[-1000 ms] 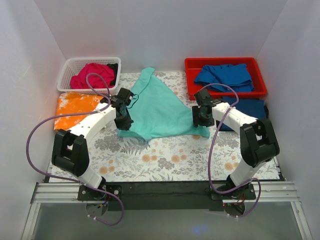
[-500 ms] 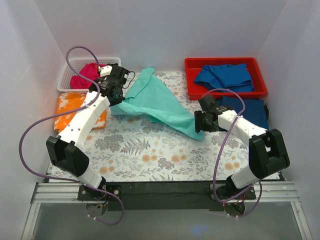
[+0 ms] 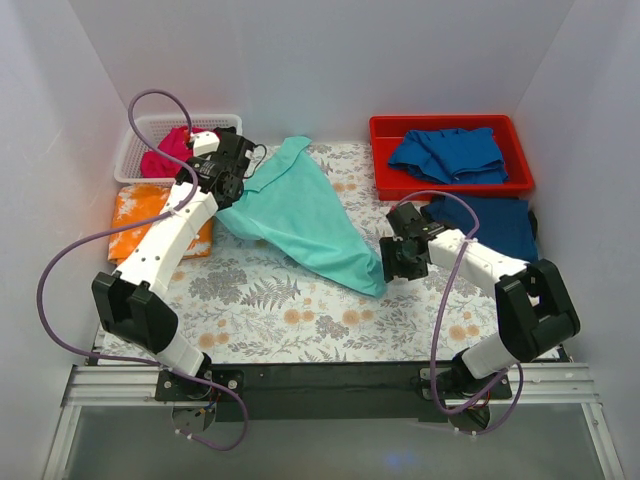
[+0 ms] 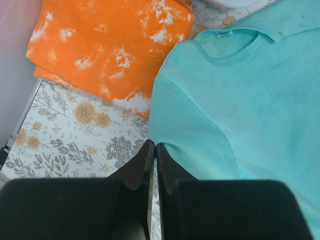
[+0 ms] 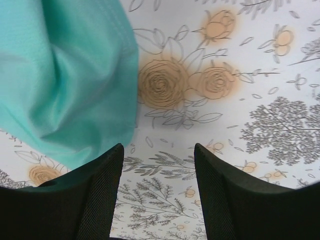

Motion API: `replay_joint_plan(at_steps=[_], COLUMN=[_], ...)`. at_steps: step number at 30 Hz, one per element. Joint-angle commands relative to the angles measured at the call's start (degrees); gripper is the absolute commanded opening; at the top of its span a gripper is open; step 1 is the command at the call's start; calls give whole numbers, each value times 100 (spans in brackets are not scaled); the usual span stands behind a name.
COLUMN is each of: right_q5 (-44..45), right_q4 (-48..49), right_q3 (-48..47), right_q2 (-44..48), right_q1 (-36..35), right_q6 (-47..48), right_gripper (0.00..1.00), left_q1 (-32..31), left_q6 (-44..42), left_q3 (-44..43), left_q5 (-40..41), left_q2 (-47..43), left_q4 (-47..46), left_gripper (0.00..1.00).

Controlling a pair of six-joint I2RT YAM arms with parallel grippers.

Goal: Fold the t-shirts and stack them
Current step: Flatten out the tshirt

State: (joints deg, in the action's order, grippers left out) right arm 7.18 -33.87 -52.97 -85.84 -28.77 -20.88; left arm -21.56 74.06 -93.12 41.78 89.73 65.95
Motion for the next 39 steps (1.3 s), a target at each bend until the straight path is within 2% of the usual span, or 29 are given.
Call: replay_joint_plan(at_steps=[1,7,15,19,22,23,26,28,29,30,32,35,39], right_q5=[-339,-577,-1007,-1087,-1096,-1105,-1131,-1131,-1114,-1053,-886,-131,1019], right_q4=[135,108,56,-94,-225,-278,-471,-559,-655,-700,-901,-1261,-1587], right_q3=[-169,-275,-486,-618,-671,-688,-671,-618,-583,-565,-617,-889,-2037], right_q2=[-169,-433,-898,-1031,-1101,-1110,-1171,-1128,-1101,-1049,-987,-829,-610], right_q1=[-250,-769,-972,-1174,-1271,-1271,-1288,-1289,-1289,-1289,-1289,-1280,-1236], right_q6=[40,269,629,840,981,1016,1034,1016,999,946,867,718,691], right_gripper=[64,63,62,57,44,35,21,15,5,1,1,1,1], left_q1=[64,196,310,389,451,469,521,565,600,609,653,680,680], left_q6=[-50,-50,-58,-102,-111,-103,-138,-181,-225,-234,-252,-261,-375], left_q3=[101,347,585,672,769,804,822,822,822,805,778,585,243], left_q5=[260,138,-65,-100,-179,-179,-179,-196,-197,-205,-223,-345,-443], left_q2=[-281,-413,-501,-597,-624,-641,-641,-668,-668,-685,-685,-676,-755], left_q4=[-4,-100,-179,-232,-258,-250,-276,-311,-320,-346,-355,-425,-801], left_gripper=[0,0,0,0,0,0,0,0,0,0,0,0,0])
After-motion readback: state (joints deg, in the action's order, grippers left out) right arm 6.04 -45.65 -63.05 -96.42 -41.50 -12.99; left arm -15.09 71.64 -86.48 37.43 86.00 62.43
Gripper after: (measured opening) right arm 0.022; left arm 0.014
